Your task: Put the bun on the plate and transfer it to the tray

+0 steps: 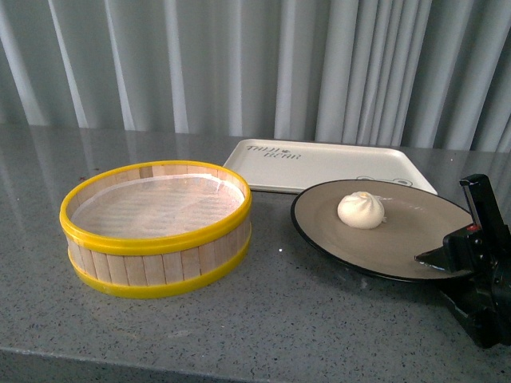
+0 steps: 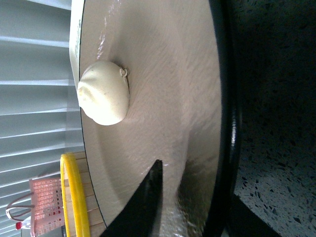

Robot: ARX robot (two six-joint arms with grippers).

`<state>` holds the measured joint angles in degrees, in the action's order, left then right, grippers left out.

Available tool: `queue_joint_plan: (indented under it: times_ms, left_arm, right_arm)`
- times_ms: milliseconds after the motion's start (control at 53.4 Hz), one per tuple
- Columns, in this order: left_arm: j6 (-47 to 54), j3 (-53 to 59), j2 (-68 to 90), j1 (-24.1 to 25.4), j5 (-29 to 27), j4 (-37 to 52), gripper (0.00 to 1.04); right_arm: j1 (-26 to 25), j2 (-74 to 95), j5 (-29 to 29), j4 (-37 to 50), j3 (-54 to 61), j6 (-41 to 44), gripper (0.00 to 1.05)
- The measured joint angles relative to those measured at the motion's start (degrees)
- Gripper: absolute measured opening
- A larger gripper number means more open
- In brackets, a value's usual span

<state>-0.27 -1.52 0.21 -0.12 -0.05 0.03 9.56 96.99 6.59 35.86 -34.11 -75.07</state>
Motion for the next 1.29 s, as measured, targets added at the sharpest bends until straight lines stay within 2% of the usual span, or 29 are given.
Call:
queue_joint_plan:
  times_ms: [75,112,505,767,1048,1160,1291]
  left_arm:
    - [0.0,0.0,0.0,0.0,0.0,0.0,0.98]
    - [0.0,0.0,0.0,0.0,0.0,0.0,0.98]
    - [0.0,0.0,0.0,0.0,0.02,0.0,0.98]
    - [0.0,0.0,0.0,0.0,0.0,0.0,0.98]
    - [0.0,0.0,0.0,0.0,0.02,0.0,0.98]
    - [0.0,0.0,0.0,0.0,0.0,0.0,0.98]
    - [0.0,0.0,0.0,0.0,0.0,0.0,0.98]
  right_arm:
    - [-0.66,0.37,0.79,0.94,0.04,-2.14,0.06]
    - [-0.98,0.5,1.36,1.27,0.04,-2.54,0.03]
    - [-1.64,-0.94,1.81,6.21,2.64,-1.27,0.03]
    - [-4.02,-8.2,3.3,6.47,1.62,-1.97,0.03]
    - [-9.66,-0.79,6.67,-0.68,-15.91,-8.94,0.03]
    - [-9.9,5.49,6.29,-9.84,-25.9,-6.69,0.03]
    - [-9.42,12.0,6.12,-15.3,-34.12,-4.74,0.03]
